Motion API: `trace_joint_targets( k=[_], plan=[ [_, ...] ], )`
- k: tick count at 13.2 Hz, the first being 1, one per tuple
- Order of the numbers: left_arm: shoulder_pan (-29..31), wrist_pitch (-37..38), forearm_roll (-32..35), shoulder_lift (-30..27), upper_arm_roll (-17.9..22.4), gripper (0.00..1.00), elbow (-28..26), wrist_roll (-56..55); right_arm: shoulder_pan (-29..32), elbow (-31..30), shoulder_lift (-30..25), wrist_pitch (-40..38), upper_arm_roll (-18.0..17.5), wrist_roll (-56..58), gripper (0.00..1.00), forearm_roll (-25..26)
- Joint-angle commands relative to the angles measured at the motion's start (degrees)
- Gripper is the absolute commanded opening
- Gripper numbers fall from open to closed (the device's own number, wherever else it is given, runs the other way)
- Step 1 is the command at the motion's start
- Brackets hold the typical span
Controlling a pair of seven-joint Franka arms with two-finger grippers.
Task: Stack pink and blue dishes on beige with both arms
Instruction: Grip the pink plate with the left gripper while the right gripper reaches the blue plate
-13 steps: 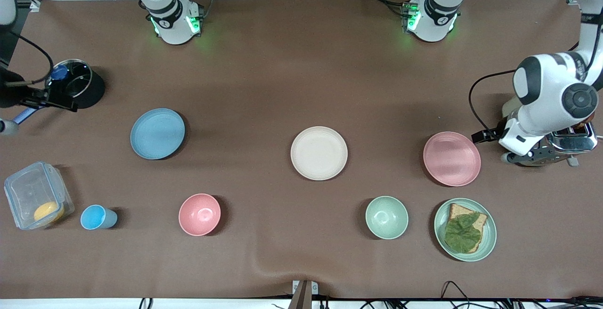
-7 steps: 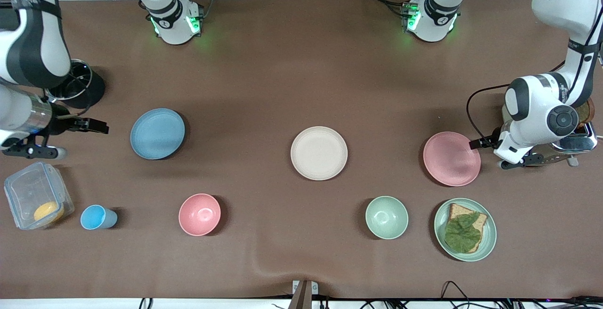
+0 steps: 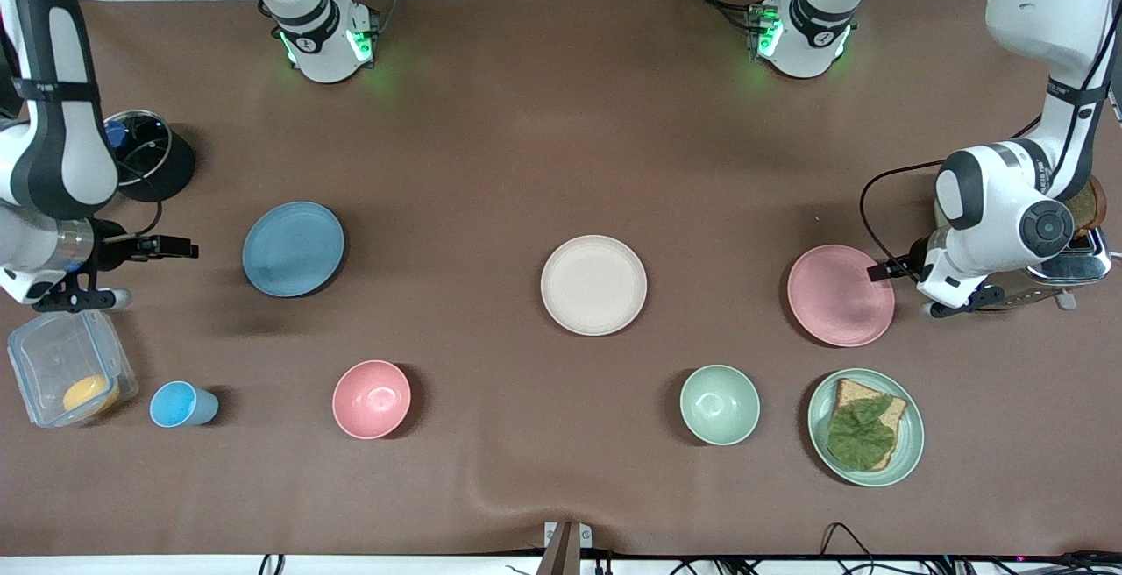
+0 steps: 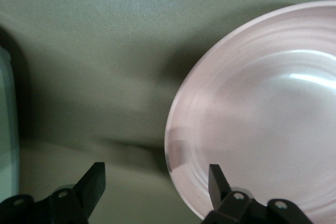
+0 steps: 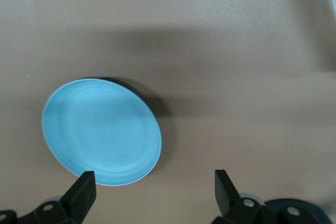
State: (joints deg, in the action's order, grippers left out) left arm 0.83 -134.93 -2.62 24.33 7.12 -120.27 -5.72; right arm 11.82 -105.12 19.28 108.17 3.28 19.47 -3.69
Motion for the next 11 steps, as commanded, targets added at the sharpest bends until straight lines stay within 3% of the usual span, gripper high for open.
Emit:
trace_joint_targets(
  k=[1, 3, 6, 8, 11],
  plan=[
    [0.31, -0.16, -1.68, 1.42, -0.26, 0.85, 1.35, 0.89, 1.27, -0.08, 3.39, 2.04, -0.73, 4.42, 1.0, -2.63],
    [0.31, -0.25, -1.68, 2.3, -0.26, 0.78, 1.7, 0.89, 1.36, -0.08, 6.02, 3.54, -0.73, 6.71, 1.0, -2.81],
    [0.31, -0.6, -1.68, 2.39, -0.26, 0.57, 1.79, 0.89, 1.19, -0.08, 9.19, 5.55, -0.82, 9.1, 1.0, -2.9],
    [0.31, -0.6, -3.26, 2.48, -0.26, 0.35, 1.79, 0.89, 0.75, -0.08, 11.21, 6.35, -1.0, 9.36, 1.0, -4.12],
    [0.31, -0.6, -3.62, 2.48, -0.26, 0.2, 1.71, 0.89, 0.48, -0.08, 13.15, 6.53, -1.09, 12.08, 1.0, -4.3]
  ],
)
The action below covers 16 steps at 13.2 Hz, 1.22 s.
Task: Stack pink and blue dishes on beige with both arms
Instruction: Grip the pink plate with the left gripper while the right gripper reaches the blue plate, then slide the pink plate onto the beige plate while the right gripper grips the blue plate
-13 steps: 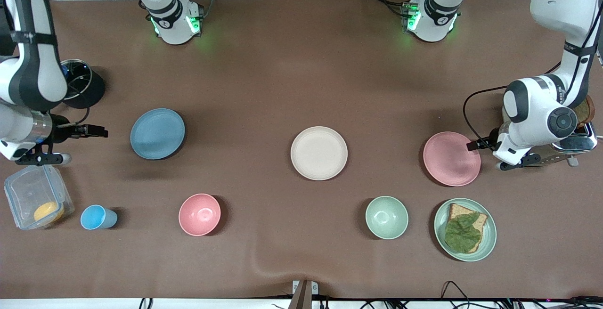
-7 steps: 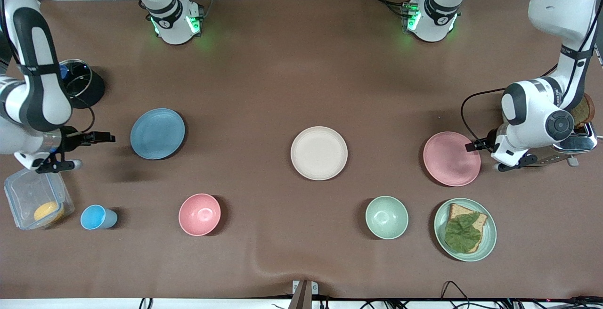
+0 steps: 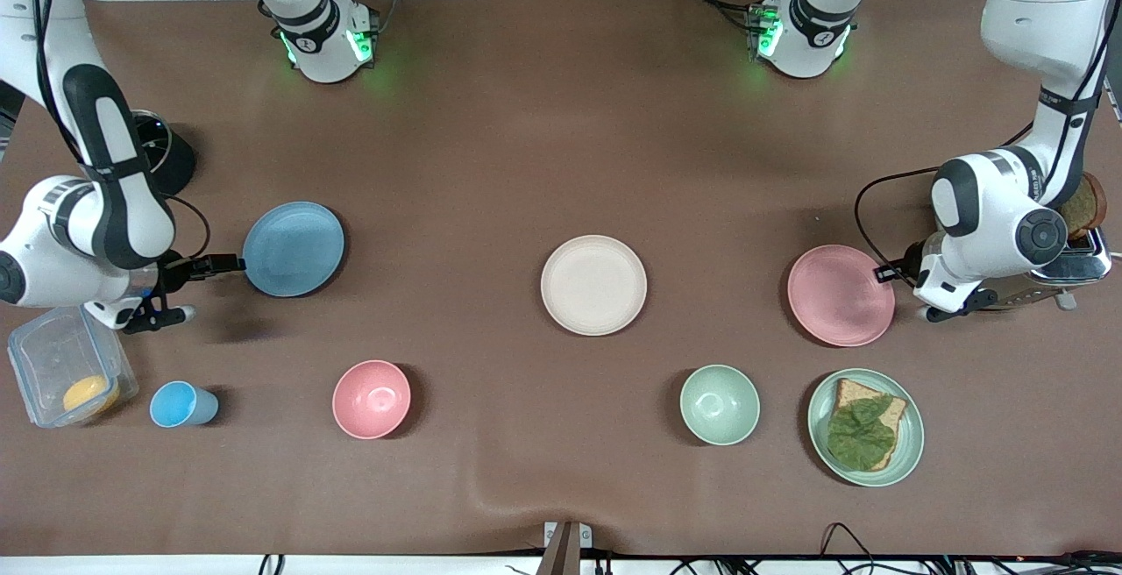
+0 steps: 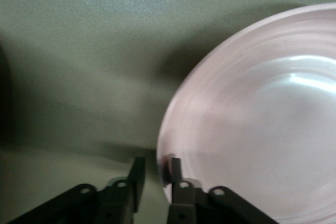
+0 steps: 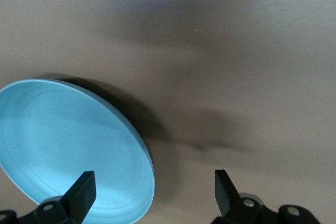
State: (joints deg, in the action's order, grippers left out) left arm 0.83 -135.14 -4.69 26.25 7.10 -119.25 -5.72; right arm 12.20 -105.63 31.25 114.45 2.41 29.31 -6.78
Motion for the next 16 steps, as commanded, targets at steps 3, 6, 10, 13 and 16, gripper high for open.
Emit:
trace_joint_targets(
  k=[3, 6, 10, 13, 16],
  plan=[
    [0.23, -0.39, -1.81, 0.56, -0.33, 0.04, 0.68, 0.89, -0.77, 0.43, 1.97, 0.25, -0.39, 2.42, 1.0, -1.39],
    [-1.36, 2.4, -1.99, -2.32, -1.21, 0.0, 0.77, 0.19, -1.39, 0.43, 3.19, 0.07, -0.39, 4.96, 1.0, -1.39],
    [-1.45, 11.8, -2.17, -10.06, -7.88, 0.0, 2.69, -2.09, -1.39, 0.43, 4.08, -0.01, -0.48, 8.21, 0.67, -1.31],
    [-1.36, 15.16, -2.25, -12.01, -14.9, 0.0, 5.24, -8.23, -1.47, 0.69, 4.08, -0.54, -0.48, 8.66, 0.19, -1.31],
    [-1.71, 15.25, -4.52, -10.44, -22.11, 0.0, 7.44, -16.84, -2.27, 1.22, 4.08, -1.85, -0.47, 8.66, 0.0, -1.22]
  ],
)
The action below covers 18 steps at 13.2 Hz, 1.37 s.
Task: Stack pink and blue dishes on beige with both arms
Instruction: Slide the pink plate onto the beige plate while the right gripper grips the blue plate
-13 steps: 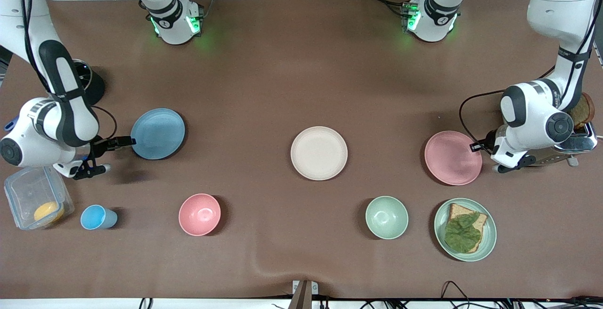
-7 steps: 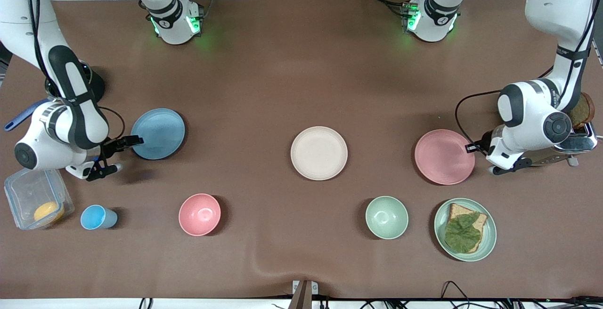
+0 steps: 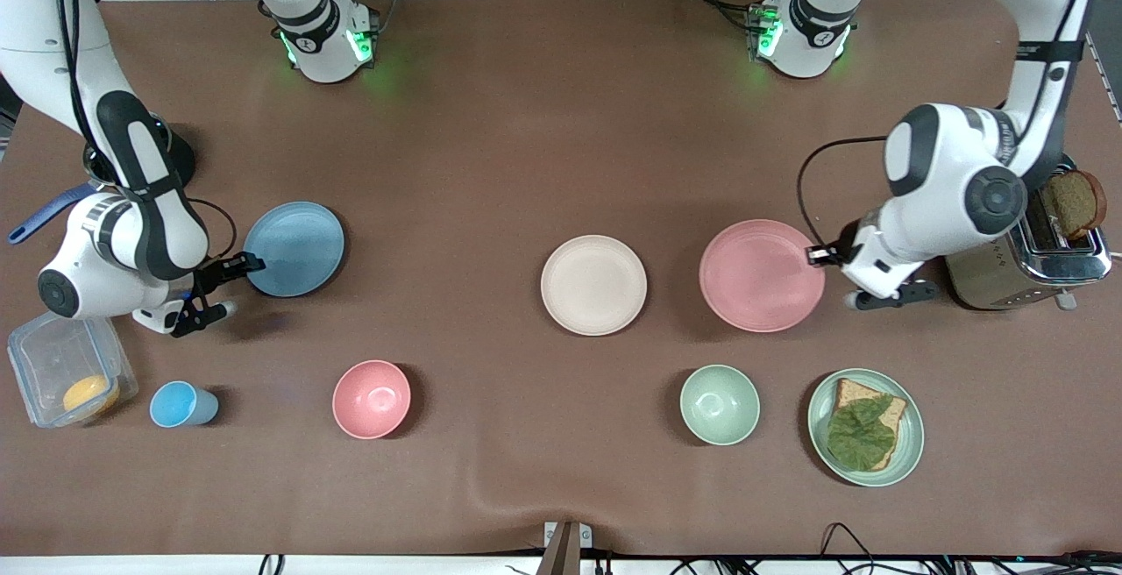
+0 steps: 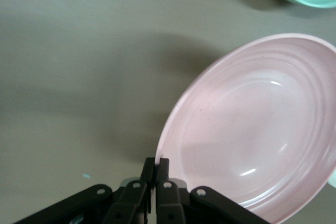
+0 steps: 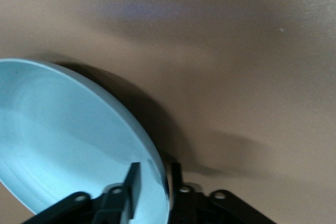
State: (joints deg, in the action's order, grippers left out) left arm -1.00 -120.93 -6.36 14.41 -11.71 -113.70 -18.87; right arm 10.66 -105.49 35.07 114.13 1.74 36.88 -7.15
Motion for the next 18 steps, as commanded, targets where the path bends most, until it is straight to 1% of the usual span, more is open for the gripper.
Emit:
trace_joint_targets(
  k=[1, 3, 6, 10, 12, 17, 18],
  plan=[
    [-0.14, 1.05, -4.7, 2.45, -4.62, 0.0, 3.56, -5.37, -0.73, 1.34, 0.26, -1.8, 0.28, 1.09, 0.0, -0.85],
    [-1.81, 0.35, -7.34, 4.04, -5.52, 0.0, 4.8, -7.67, -0.64, 2.56, 0.26, -2.94, 0.29, 0.91, 0.0, -0.85],
    [-4.71, -2.28, -11.92, 6.58, -5.52, 0.0, 4.72, -8.03, -0.29, 7.13, 0.26, -10.05, 0.29, 0.82, 0.0, -0.84],
    [-10.51, -9.48, -11.4, 10.97, -5.34, 0.0, 4.81, -14.0, -0.03, 9.69, 0.17, -12.7, 0.29, 0.38, 0.0, -0.93],
    [-11.04, -12.73, -11.31, 12.82, -5.43, 0.0, 4.81, -14.09, -0.03, 10.48, 0.17, -13.84, 0.29, 0.3, 0.0, -1.02],
    [-13.5, -17.84, -11.31, 16.25, -5.34, 0.0, 4.81, -15.23, -0.12, 13.38, 0.17, -17.18, 0.29, -0.67, 0.0, -1.2],
    [-13.85, -18.89, -11.31, 17.04, -5.34, 0.0, 4.81, -15.32, -0.29, 14.08, 0.17, -17.97, 0.29, -1.02, 0.0, -2.42]
  ],
)
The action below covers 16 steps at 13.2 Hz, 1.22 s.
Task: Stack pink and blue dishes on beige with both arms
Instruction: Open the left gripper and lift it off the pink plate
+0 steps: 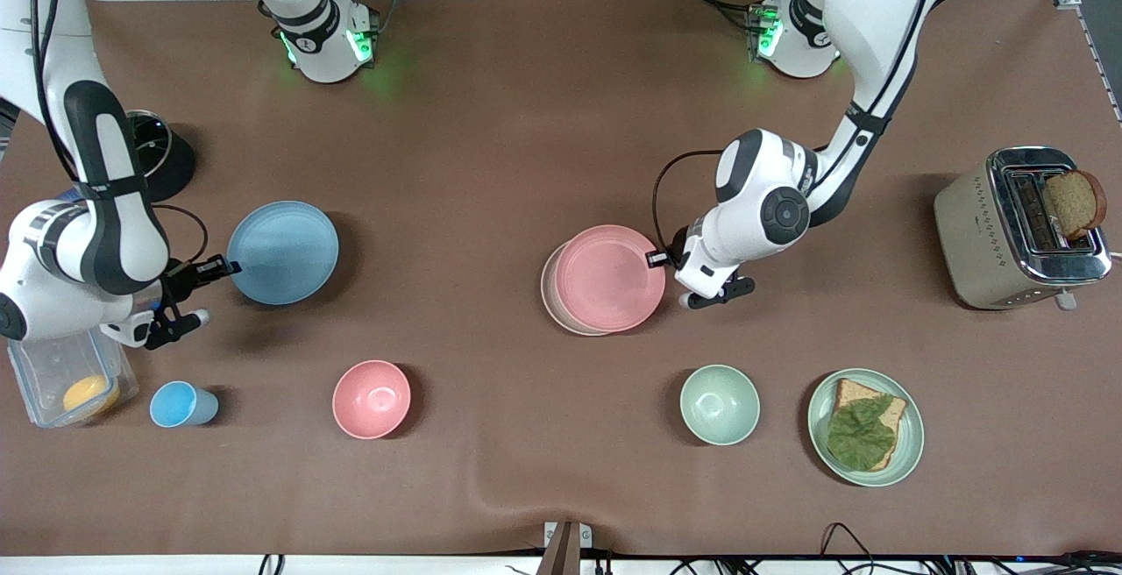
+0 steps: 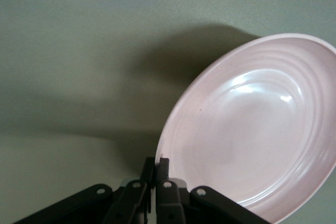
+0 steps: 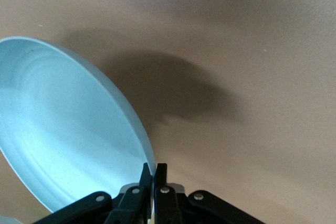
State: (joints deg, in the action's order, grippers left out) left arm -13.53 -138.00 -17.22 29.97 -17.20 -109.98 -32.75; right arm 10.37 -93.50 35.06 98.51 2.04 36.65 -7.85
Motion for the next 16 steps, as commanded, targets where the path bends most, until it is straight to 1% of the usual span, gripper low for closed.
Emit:
trace_joint_targets(
  k=[1, 4, 8, 11, 16],
  plan=[
    [-1.33, -2.18, -0.44, 1.76, 0.15, 0.0, 1.09, -1.87, 0.17, 2.36, 0.18, -3.22, -0.02, -2.27, 0.0, -3.38],
    [-1.59, -2.71, -0.44, 2.11, 0.15, 0.0, 1.09, -2.14, -0.79, 3.15, -0.08, -4.64, -0.02, -4.74, 0.0, -3.84],
    [-2.12, -3.85, -0.44, 2.81, 0.15, 0.0, 1.09, -2.58, -2.72, 6.48, -0.26, -8.41, -0.11, -8.34, 0.0, -3.93],
    [-2.56, -4.99, -0.53, 3.43, 0.15, 0.0, 1.09, -2.84, -3.87, 7.2, -0.17, -8.68, -0.11, -10.11, 0.0, -4.54],
    [-3.26, -6.4, -0.8, 4.22, 0.15, 0.0, 1.09, -2.85, -4.04, 7.28, -0.43, -8.77, -0.11, -10.2, 0.0, -4.72]
  ],
)
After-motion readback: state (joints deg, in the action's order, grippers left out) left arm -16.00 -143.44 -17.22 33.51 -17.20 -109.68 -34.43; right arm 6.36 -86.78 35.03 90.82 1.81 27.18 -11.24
